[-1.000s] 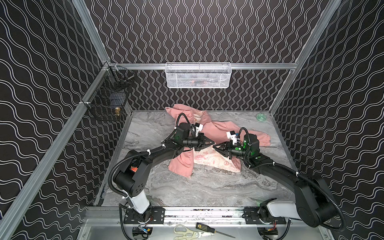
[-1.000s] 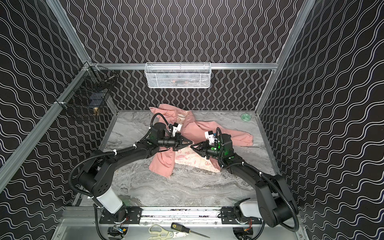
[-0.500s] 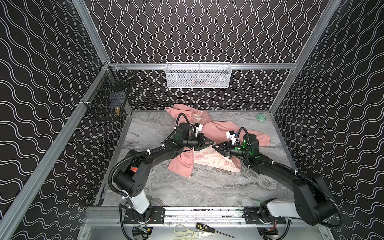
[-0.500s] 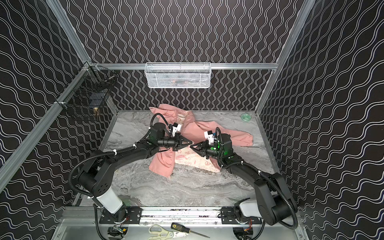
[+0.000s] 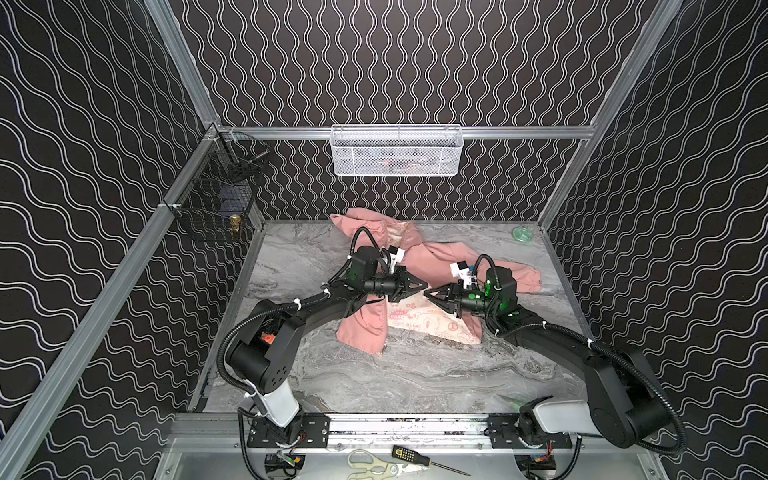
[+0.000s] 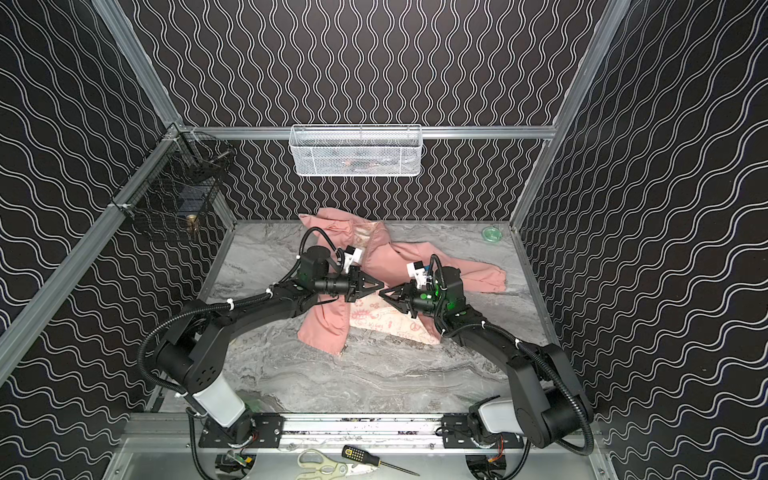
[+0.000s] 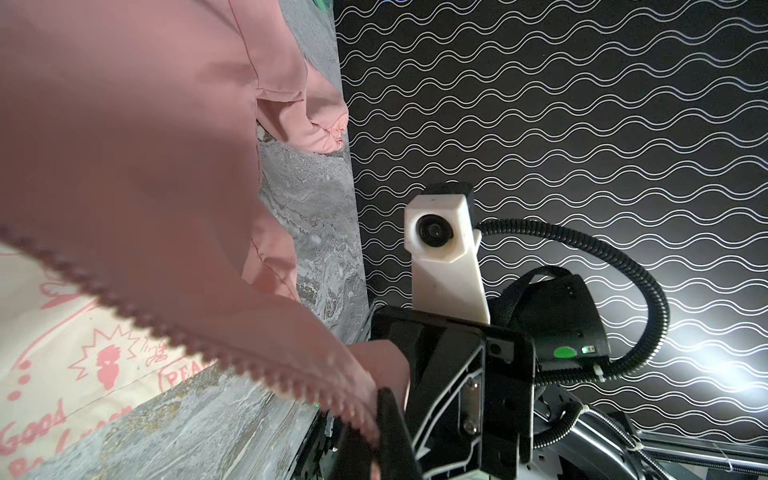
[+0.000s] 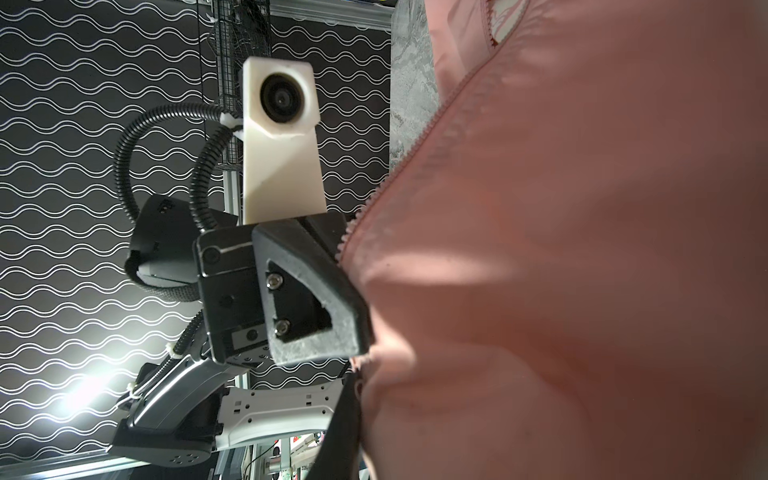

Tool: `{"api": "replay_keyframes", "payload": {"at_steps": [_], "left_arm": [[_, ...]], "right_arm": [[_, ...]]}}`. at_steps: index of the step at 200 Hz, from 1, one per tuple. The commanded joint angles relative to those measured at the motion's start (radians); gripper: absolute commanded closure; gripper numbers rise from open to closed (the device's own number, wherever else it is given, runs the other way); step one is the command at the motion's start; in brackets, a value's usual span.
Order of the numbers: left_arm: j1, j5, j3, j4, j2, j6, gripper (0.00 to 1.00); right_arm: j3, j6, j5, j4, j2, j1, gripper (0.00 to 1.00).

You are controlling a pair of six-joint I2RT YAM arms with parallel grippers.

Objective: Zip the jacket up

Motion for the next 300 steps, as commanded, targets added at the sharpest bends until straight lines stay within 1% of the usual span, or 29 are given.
{"api": "replay_keyframes", "payload": {"at_steps": [1, 34, 52, 66, 87, 105, 125, 135, 145, 163, 191, 211, 231, 247, 261, 274, 288, 300], "left_arm": [[0.003, 0.015, -0.003, 0.035, -0.007, -0.014, 1.00], [0.006, 0.013, -0.002, 0.022, -0.012, -0.008, 1.00], [0.007, 0.006, -0.002, 0.007, -0.019, 0.000, 0.91], [0.011, 0.001, -0.002, -0.008, -0.026, 0.008, 0.80], [0.020, -0.022, -0.001, -0.059, -0.051, 0.036, 0.71], [0.039, -0.058, 0.012, -0.200, -0.088, 0.111, 0.65], [0.071, -0.116, 0.023, -0.374, -0.145, 0.209, 0.64], [0.087, -0.155, 0.027, -0.474, -0.174, 0.266, 0.64], [0.099, -0.212, 0.033, -0.586, -0.213, 0.332, 0.65], [0.103, -0.340, 0.039, -0.767, -0.284, 0.442, 0.66], [0.110, -0.500, -0.004, -0.904, -0.407, 0.513, 0.66], [0.118, -0.610, -0.018, -0.994, -0.483, 0.538, 0.68], [0.125, -0.709, -0.044, -1.040, -0.571, 0.535, 0.72], [0.127, -0.768, -0.074, -1.049, -0.630, 0.518, 0.74], [0.129, -0.771, -0.103, -1.034, -0.665, 0.498, 0.72], [0.133, -0.720, -0.116, -1.033, -0.668, 0.488, 0.67], [0.137, -0.617, -0.123, -1.047, -0.637, 0.474, 0.65], [0.138, -0.534, -0.159, -1.027, -0.604, 0.443, 0.67]], "right_arm": [[0.001, 0.011, -0.006, 0.060, -0.002, 0.005, 0.91], [0.007, 0.010, -0.006, 0.058, -0.001, 0.013, 0.96], [0.012, 0.002, -0.001, 0.041, -0.003, 0.017, 0.99], [0.017, -0.013, 0.004, 0.018, -0.006, 0.019, 1.00], [0.028, -0.043, 0.020, -0.039, -0.013, 0.021, 1.00], [0.046, -0.087, 0.040, -0.113, -0.021, 0.021, 1.00], [0.087, -0.172, 0.080, -0.251, -0.036, 0.021, 1.00], [0.113, -0.227, 0.117, -0.356, -0.043, 0.021, 1.00], [0.150, -0.288, 0.176, -0.480, -0.049, 0.021, 1.00], [0.230, -0.401, 0.316, -0.703, -0.046, 0.021, 1.00], [0.348, -0.510, 0.560, -0.985, -0.021, 0.019, 1.00], [0.416, -0.513, 0.754, -1.112, -0.017, 0.018, 1.00], [0.457, -0.485, 0.910, -1.213, -0.015, 0.006, 1.00], [0.461, -0.470, 0.976, -1.232, -0.035, -0.001, 1.00], [0.447, -0.415, 1.040, -1.248, -0.074, -0.002, 1.00], [0.411, -0.443, 1.015, -1.175, -0.113, -0.009, 1.00], [0.383, -0.479, 0.885, -1.125, -0.144, -0.034, 1.00], [0.349, -0.508, 0.766, -1.053, -0.164, -0.043, 1.00]]}}
